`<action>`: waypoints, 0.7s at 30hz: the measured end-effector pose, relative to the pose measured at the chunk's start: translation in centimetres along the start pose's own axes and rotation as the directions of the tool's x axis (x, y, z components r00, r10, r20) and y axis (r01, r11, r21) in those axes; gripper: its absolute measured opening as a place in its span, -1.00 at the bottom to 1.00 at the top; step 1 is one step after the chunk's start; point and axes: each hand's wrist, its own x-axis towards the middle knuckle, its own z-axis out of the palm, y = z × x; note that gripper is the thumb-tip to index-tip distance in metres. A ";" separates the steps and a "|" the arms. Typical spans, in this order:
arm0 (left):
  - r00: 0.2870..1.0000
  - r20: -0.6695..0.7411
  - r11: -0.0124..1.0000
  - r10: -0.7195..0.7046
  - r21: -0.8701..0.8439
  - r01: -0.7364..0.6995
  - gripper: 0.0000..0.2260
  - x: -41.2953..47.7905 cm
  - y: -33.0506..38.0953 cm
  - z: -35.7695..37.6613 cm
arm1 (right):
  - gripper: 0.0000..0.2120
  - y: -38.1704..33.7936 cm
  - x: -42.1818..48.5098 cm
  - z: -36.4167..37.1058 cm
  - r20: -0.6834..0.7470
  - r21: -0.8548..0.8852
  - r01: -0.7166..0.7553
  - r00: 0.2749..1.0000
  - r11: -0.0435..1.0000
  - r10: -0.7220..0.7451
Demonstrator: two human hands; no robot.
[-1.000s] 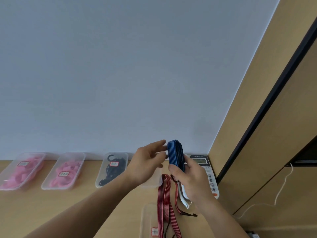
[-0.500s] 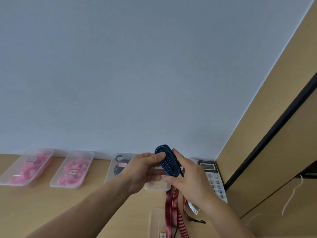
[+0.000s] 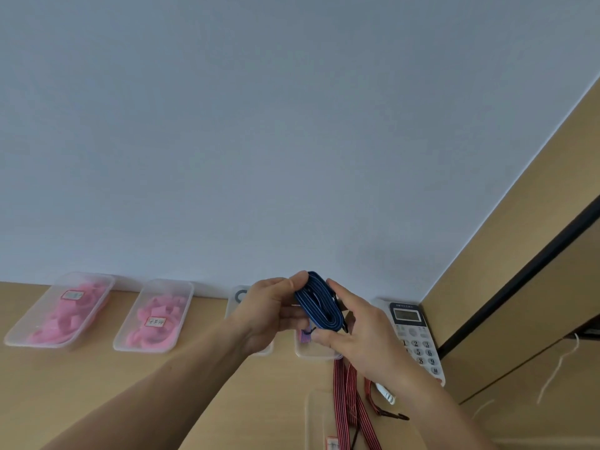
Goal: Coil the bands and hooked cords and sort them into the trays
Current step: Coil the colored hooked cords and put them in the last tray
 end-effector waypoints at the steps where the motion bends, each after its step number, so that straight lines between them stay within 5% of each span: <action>1: 1.000 0.000 1.000 -0.003 -0.013 0.003 -0.55 0.0 -0.1 -0.3 | -0.17 -0.1 0.1 0.3 0.005 0.008 -0.008 1.000 1.000 0.008; 7: 0.999 -0.023 1.000 0.024 0.019 -0.023 -0.64 0.5 -0.5 -1.1 | -0.17 0.0 0.3 1.8 -0.003 0.012 -0.030 1.000 0.999 0.030; 11: 0.999 -0.037 0.998 0.032 0.051 -0.030 -0.74 1.6 -1.0 -0.7 | -0.46 0.7 1.1 1.0 0.043 0.103 -0.114 0.993 0.988 0.110; 17: 0.998 0.026 0.998 -0.055 -0.023 0.055 -0.58 4.8 -2.1 -0.3 | -0.55 3.1 3.7 -2.0 0.177 0.269 -0.214 0.969 0.939 0.171; 21: 0.998 0.003 0.998 -0.066 0.010 0.066 -0.64 7.9 -3.3 0.4 | -0.57 5.3 6.1 -2.5 0.145 0.161 -0.233 0.967 0.959 0.210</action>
